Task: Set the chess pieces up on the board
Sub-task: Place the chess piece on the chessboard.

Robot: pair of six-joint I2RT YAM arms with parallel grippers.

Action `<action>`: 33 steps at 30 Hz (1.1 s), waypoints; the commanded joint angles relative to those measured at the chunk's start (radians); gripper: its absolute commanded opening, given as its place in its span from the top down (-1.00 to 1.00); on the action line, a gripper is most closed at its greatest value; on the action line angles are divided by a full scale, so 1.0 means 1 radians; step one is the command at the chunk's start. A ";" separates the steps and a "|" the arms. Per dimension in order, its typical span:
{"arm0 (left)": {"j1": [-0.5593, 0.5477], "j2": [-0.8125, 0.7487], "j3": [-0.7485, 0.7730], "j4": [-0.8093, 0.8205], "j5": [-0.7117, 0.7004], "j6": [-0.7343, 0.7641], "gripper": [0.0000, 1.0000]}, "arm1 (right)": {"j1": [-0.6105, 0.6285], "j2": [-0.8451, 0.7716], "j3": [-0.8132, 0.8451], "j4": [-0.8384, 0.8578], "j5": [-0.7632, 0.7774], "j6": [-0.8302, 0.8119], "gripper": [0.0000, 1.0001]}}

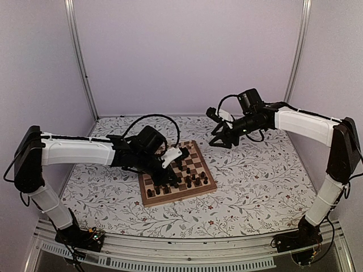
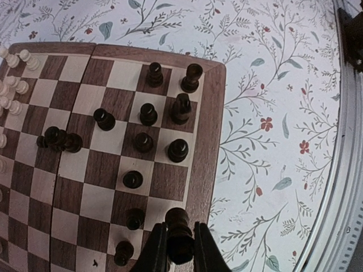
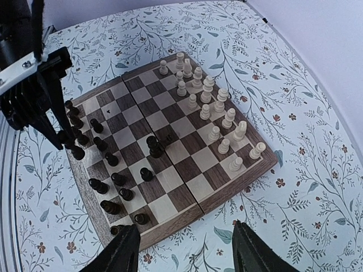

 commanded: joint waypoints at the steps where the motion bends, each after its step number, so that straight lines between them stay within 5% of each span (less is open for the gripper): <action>1: -0.017 0.035 0.033 -0.046 -0.008 0.019 0.93 | 0.002 0.025 -0.011 0.017 0.013 -0.010 -0.16; 27: -0.031 0.128 0.094 -0.101 -0.074 0.018 0.88 | 0.002 0.042 -0.010 0.006 -0.013 -0.008 -0.18; 33: -0.034 0.131 0.100 -0.106 -0.076 0.011 0.61 | 0.002 0.047 -0.008 0.003 -0.021 -0.008 -0.19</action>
